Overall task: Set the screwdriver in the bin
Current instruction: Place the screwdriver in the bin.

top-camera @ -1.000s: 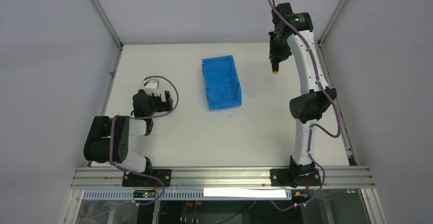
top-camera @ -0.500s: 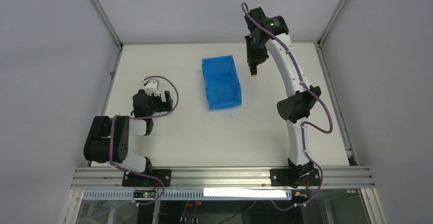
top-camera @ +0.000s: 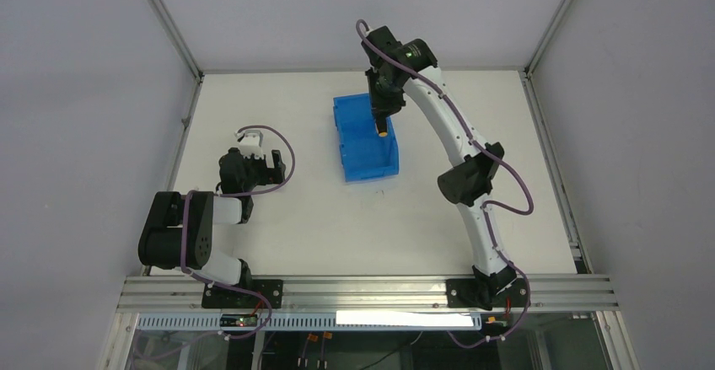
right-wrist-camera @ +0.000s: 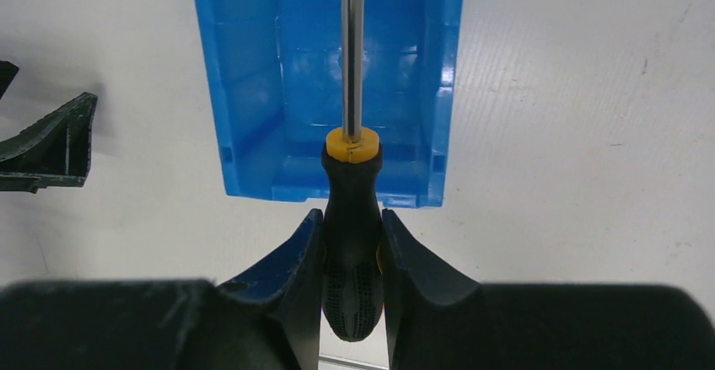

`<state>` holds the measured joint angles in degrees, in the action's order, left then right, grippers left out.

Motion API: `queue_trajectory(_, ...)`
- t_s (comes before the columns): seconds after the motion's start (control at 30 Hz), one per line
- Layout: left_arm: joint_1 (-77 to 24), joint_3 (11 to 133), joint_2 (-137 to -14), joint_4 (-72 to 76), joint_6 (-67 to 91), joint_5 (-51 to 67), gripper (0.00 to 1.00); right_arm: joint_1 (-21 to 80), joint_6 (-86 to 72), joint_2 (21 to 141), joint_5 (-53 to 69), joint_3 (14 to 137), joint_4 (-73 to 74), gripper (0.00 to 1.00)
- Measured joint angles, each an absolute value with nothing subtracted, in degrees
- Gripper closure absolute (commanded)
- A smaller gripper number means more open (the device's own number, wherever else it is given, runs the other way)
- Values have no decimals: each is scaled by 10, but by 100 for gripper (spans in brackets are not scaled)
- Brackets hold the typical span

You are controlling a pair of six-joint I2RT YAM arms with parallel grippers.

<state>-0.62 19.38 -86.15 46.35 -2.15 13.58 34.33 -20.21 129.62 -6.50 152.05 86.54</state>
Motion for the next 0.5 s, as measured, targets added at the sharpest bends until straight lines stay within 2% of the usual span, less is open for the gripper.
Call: queue_trajectory(0.5,-6,194,-861,463,-22,136,1,377,-225,1302,-64,1531,838,100)
